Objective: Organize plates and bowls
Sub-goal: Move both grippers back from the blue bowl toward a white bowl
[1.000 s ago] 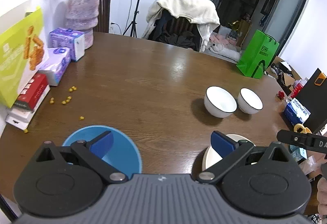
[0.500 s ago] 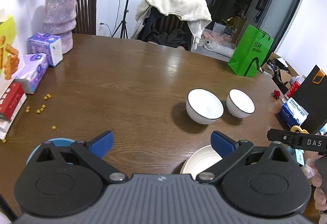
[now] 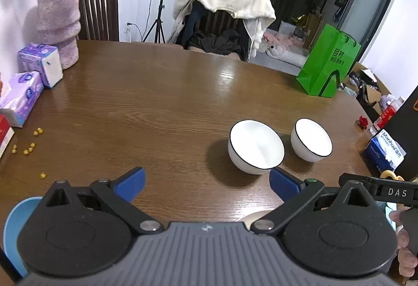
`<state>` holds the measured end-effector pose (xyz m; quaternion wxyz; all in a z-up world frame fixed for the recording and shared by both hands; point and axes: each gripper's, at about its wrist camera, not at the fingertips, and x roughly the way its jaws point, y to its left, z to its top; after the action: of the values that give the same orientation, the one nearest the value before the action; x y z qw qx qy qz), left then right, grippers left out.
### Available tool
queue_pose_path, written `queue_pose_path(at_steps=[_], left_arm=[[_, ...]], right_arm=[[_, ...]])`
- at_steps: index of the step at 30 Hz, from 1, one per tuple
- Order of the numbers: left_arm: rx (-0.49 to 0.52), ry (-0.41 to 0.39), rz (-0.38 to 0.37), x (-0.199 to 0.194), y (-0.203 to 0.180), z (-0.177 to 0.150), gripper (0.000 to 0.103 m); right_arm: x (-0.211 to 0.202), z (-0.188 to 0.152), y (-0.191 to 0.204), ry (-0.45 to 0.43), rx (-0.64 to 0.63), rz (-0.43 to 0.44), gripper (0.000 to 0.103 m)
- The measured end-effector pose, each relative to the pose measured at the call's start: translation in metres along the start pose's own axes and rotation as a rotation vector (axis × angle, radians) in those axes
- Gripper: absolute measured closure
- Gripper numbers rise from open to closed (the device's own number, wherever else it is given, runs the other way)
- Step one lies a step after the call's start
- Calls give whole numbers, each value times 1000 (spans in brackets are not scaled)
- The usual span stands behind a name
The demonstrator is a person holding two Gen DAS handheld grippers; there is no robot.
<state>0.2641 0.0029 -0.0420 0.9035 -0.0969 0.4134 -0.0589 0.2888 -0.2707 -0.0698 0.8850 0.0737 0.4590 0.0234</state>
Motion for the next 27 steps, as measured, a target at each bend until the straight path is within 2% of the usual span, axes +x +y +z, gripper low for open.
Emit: queue_pose_path(at_steps=[10,20,27], left_arm=[[-8,37,40,50,-23,24,0],[-51,78,111,95,-18,40,0],[-74,102,135,128,-18,52,0]], right_arm=[[45,33,-7,19,-18,47,0],[91,56,2,54,-47,90,0],[122,65,2,92,-13,74,2]])
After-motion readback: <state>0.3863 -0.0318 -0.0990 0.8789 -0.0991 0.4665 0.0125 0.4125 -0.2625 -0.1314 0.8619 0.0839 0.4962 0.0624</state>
